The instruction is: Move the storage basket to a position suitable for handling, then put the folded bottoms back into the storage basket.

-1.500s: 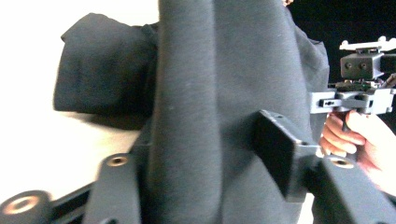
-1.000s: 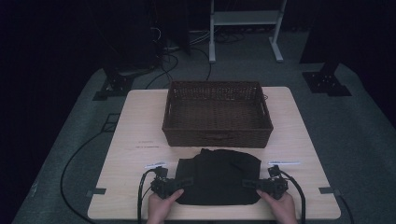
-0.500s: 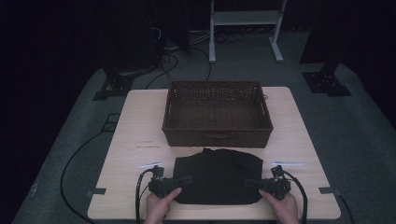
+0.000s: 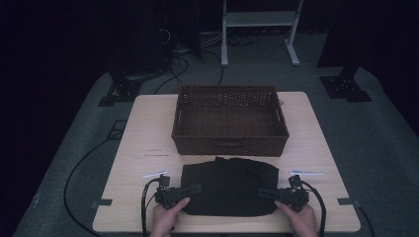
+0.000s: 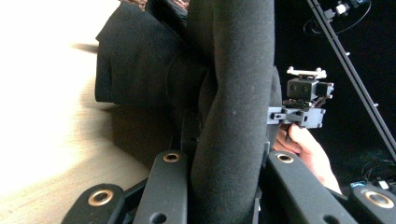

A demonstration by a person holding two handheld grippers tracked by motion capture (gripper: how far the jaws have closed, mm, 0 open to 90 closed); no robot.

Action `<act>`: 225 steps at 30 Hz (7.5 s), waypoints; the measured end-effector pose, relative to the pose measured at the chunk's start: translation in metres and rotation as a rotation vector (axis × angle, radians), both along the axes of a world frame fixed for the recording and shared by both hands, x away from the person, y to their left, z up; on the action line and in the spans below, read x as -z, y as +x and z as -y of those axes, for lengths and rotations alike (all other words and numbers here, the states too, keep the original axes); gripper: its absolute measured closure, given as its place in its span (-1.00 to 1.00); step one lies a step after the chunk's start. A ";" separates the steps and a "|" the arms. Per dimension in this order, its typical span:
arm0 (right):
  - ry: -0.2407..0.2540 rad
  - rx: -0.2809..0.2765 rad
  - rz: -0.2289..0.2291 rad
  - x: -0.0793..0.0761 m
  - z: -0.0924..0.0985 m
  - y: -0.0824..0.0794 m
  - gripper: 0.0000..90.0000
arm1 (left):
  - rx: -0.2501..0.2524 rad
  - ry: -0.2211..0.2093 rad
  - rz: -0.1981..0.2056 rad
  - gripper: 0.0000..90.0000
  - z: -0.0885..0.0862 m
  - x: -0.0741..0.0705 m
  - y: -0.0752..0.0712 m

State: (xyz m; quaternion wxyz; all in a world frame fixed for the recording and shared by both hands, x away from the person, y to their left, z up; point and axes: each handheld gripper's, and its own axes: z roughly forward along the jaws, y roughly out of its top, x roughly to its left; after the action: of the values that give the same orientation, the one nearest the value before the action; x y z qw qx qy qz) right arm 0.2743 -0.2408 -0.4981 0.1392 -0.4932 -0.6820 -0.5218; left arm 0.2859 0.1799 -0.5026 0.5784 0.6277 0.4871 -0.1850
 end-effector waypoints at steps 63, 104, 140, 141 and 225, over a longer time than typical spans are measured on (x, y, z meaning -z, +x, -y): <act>0.116 -0.077 0.149 -0.102 -0.003 0.015 0.71 | 0.019 -0.104 0.180 0.70 -0.011 -0.097 0.005; 0.140 -0.052 0.240 -0.175 0.002 0.058 0.71 | -0.011 -0.145 0.263 0.70 -0.005 -0.161 0.055; 0.105 0.014 0.253 -0.209 0.009 0.114 0.71 | -0.054 -0.113 0.267 0.70 0.009 -0.199 0.118; 0.105 0.014 0.253 -0.209 0.009 0.114 0.71 | -0.054 -0.113 0.267 0.70 0.009 -0.199 0.118; -0.021 0.076 0.124 -0.159 -0.006 0.224 0.71 | -0.173 0.027 0.115 0.69 0.017 -0.148 0.217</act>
State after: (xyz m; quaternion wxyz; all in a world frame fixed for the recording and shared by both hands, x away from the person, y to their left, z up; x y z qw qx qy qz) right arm 0.4981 -0.2346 -0.3390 0.0715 -0.4868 -0.6755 -0.5492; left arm 0.5031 0.1629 -0.3547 0.6107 0.6006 0.5079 -0.0914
